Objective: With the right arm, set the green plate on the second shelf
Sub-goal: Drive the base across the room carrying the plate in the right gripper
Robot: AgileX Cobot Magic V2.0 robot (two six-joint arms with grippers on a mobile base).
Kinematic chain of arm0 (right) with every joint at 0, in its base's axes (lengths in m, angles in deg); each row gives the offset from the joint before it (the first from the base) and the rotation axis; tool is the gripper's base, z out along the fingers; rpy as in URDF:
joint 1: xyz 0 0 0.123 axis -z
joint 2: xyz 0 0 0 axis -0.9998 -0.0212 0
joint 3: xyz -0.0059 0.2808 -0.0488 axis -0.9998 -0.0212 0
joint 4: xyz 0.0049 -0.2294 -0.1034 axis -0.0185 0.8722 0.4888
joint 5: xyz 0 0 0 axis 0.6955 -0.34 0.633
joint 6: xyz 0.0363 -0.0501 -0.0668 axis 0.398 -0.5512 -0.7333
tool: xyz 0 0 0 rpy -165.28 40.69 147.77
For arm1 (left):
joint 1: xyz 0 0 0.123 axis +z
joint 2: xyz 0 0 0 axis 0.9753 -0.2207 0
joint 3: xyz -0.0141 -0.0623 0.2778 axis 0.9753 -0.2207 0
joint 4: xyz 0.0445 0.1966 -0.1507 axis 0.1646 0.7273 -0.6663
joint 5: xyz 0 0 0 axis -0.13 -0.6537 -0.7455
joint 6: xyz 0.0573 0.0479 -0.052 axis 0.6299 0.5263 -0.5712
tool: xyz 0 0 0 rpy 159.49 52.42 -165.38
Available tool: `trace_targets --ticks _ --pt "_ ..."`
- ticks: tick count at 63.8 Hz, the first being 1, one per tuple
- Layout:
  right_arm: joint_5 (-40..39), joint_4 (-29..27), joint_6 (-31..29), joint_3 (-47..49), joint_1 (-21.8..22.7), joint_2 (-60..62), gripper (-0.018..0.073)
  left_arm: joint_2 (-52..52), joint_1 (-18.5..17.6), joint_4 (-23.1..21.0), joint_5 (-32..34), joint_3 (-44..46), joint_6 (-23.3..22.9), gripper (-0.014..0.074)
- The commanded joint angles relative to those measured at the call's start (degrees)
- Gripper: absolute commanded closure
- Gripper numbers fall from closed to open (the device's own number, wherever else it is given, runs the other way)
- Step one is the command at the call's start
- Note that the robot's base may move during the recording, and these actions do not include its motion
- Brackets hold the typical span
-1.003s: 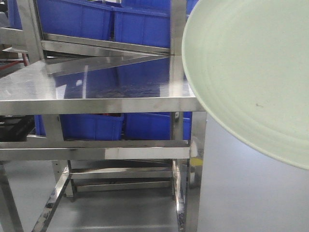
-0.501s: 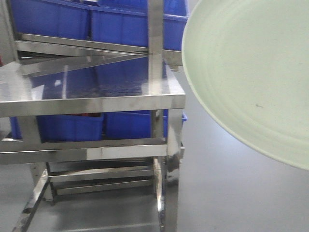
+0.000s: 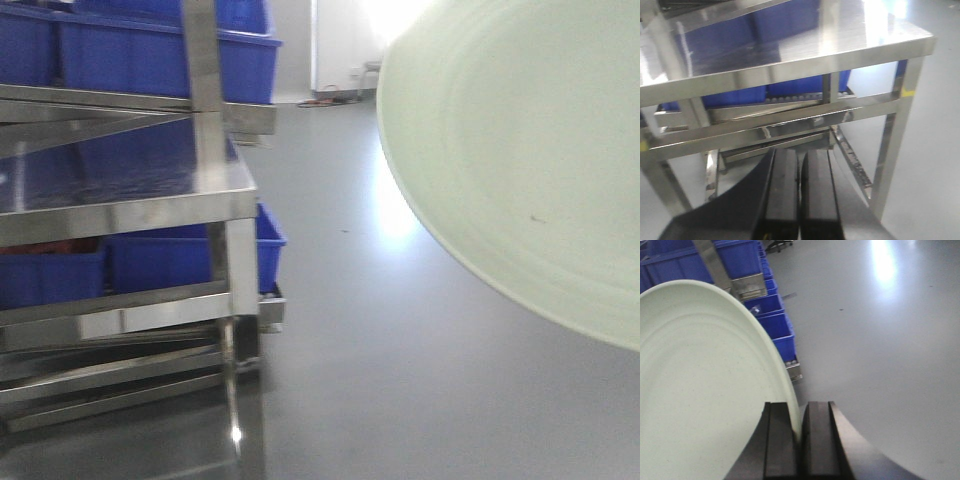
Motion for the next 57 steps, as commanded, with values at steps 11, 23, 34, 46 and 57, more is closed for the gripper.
trace_targets --ticks 11,23,34,46,57 --pt "-5.76 -0.63 0.15 1.92 0.35 -0.42 0.0505 1.12 -0.24 0.21 3.59 -2.40 -0.28 0.0472" --pt "-5.76 -0.63 0.15 1.92 0.35 -0.42 0.0505 1.12 -0.24 0.21 3.59 -2.40 -0.28 0.0472" --pt "-5.76 -0.63 0.15 1.92 0.35 -0.42 0.0505 1.12 -0.24 0.21 3.59 -2.40 -0.28 0.0472" --pt "-5.78 -0.63 0.15 1.92 0.35 -0.49 0.0505 1.12 -0.14 0.21 3.59 -2.40 -0.28 0.0472" --pt "-5.78 -0.63 0.15 1.92 0.35 -0.49 0.0505 1.12 -0.14 0.21 3.59 -2.40 -0.28 0.0472"
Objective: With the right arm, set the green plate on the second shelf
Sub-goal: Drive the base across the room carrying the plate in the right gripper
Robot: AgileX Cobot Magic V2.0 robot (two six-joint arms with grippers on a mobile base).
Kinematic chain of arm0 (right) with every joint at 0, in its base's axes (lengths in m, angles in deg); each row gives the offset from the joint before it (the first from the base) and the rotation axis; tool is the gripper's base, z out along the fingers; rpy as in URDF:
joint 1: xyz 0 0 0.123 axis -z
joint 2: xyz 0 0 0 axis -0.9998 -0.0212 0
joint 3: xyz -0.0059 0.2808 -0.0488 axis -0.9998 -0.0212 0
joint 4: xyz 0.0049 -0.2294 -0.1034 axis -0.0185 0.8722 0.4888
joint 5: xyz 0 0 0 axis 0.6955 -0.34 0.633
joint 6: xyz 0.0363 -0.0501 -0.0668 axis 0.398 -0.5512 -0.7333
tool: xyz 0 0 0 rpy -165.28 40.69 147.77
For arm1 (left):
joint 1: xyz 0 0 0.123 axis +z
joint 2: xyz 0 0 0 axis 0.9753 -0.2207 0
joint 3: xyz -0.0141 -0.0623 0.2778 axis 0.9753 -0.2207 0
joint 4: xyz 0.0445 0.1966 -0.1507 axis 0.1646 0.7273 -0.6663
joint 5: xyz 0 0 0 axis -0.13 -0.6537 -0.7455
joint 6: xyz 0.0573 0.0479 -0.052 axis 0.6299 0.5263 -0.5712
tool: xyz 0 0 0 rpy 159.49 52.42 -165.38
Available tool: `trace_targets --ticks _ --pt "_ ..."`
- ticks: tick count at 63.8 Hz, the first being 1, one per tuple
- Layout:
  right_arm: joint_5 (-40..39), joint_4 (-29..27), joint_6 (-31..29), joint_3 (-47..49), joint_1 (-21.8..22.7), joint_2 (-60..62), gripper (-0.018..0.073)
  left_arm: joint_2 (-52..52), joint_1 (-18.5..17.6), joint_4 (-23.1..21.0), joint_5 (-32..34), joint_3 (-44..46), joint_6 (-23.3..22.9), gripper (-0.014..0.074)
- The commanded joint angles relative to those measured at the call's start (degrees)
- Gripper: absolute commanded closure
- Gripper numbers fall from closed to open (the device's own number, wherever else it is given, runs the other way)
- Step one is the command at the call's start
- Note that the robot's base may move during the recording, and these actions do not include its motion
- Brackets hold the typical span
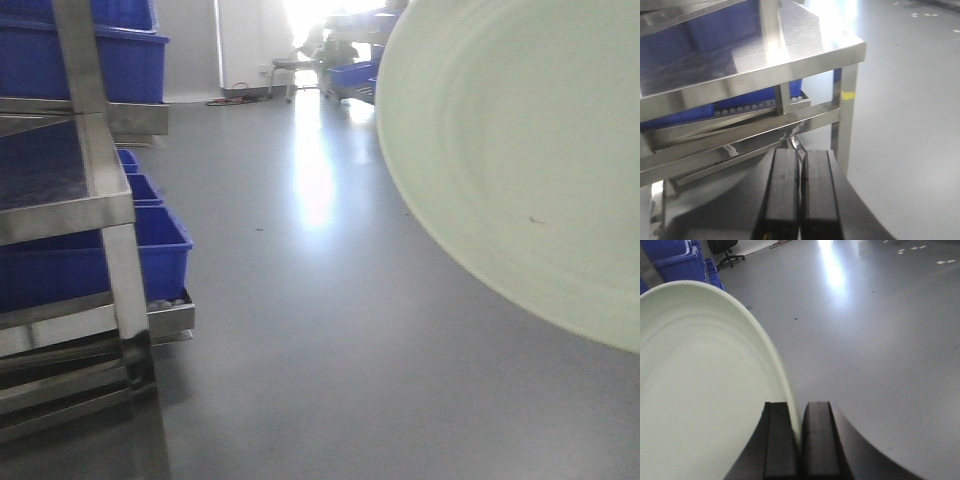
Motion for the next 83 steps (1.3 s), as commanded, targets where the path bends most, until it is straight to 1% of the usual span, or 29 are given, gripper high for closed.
trace_targets --ticks 1,83 --pt "-5.78 -0.63 0.15 1.92 0.35 -0.49 0.0505 1.12 -0.14 0.21 3.59 -2.40 -0.28 0.0472" --pt "-5.78 -0.63 0.15 1.92 0.08 -0.49 0.0505 1.12 -0.14 0.21 3.59 -2.40 -0.28 0.0472"
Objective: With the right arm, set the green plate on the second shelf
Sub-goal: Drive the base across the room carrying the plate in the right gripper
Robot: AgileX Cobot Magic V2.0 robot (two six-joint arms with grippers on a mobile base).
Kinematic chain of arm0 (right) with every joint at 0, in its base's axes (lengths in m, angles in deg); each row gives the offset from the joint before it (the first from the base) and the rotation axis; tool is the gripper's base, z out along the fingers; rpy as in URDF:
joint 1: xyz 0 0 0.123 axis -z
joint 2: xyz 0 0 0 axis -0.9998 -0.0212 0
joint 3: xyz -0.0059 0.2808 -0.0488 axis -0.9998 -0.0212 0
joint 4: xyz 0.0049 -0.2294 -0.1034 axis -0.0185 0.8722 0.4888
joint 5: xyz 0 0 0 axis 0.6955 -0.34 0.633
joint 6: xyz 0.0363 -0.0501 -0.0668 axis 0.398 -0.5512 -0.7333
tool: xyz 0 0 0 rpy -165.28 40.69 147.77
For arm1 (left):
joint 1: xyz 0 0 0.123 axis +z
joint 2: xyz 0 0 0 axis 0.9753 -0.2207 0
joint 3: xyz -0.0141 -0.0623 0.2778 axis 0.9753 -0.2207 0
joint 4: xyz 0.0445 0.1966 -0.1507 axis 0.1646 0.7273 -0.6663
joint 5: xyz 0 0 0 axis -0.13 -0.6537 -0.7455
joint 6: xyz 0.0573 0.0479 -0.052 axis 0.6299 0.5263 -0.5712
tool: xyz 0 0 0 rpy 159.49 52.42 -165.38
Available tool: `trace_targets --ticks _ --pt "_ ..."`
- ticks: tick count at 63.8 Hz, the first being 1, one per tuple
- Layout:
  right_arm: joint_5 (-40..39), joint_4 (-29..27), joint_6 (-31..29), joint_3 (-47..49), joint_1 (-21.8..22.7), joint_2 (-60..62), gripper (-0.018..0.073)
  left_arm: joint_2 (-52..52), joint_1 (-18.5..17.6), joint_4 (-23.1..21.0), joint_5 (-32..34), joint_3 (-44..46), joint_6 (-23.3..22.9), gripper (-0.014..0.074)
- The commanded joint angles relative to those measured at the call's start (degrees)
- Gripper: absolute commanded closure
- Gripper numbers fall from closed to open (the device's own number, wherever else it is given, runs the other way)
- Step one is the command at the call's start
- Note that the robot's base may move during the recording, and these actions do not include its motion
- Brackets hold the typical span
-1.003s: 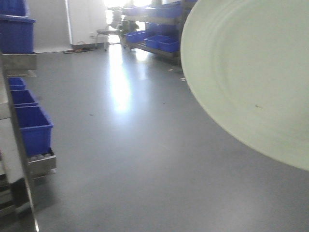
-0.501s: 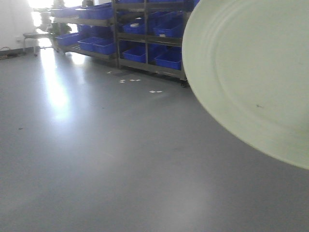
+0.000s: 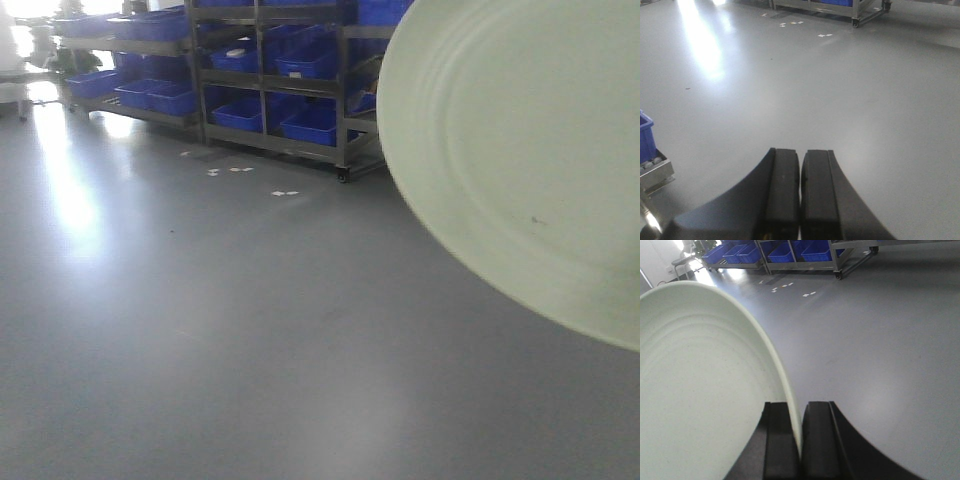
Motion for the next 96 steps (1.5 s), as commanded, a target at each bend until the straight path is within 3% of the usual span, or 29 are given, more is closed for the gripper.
trace_targets --ticks 1,96 --pt "-5.78 -0.63 0.15 1.92 0.08 -0.49 0.0505 1.12 -0.14 0.21 3.59 -2.40 -0.28 0.0472" --pt "-5.72 -0.63 0.15 1.92 0.06 -0.49 0.0505 1.12 -0.14 0.21 3.59 -2.40 -0.28 0.0472"
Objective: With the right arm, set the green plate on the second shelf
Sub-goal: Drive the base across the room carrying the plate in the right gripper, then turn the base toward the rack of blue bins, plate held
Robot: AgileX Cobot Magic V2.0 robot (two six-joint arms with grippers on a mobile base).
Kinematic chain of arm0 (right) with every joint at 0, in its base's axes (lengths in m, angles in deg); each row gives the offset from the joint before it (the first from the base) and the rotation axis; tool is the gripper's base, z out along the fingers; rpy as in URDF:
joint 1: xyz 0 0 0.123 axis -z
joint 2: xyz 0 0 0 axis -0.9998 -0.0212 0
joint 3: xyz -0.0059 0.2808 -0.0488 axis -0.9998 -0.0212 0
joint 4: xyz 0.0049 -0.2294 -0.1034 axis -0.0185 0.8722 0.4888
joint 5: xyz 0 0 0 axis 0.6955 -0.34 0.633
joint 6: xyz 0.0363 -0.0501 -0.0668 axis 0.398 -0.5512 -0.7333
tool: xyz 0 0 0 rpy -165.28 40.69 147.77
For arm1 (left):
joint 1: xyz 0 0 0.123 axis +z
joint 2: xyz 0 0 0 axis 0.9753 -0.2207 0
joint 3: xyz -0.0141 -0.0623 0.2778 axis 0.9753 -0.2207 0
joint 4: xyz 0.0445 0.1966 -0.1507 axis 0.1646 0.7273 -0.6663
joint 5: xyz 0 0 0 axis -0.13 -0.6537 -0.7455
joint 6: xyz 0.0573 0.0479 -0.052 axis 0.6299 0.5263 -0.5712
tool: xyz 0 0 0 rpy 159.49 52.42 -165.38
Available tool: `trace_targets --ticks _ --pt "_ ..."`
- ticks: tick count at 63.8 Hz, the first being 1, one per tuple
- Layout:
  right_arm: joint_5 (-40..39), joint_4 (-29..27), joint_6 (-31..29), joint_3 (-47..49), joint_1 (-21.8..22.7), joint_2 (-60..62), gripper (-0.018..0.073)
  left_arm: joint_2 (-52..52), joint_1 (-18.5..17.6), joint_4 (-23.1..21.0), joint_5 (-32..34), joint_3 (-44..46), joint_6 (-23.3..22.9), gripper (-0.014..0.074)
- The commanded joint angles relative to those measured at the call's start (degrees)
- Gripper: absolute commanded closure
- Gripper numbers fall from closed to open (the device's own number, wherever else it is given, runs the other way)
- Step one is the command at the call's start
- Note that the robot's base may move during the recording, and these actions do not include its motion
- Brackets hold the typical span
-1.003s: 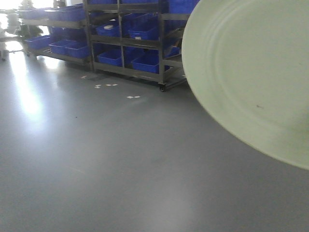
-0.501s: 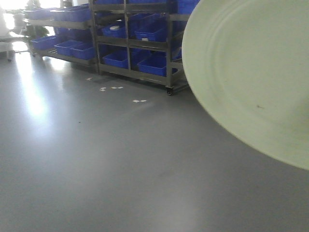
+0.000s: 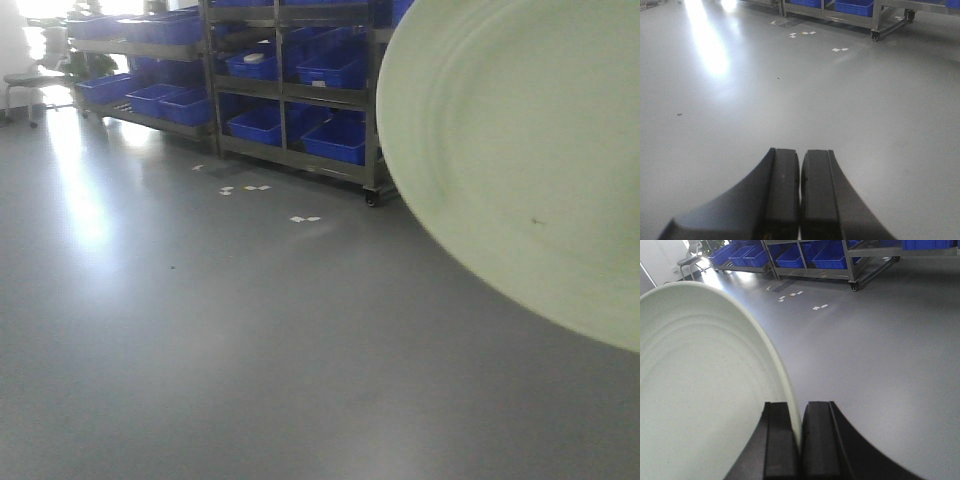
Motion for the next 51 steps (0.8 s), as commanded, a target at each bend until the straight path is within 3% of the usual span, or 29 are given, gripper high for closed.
trace_targets --ticks 1,51 --pt "-5.72 -0.63 0.15 1.92 0.06 -0.49 0.0505 1.12 -0.14 0.21 3.59 -2.40 -0.28 0.0472" --pt "-5.72 -0.63 0.15 1.92 0.06 -0.49 0.0505 1.12 -0.14 0.21 3.59 -2.40 -0.28 0.0472"
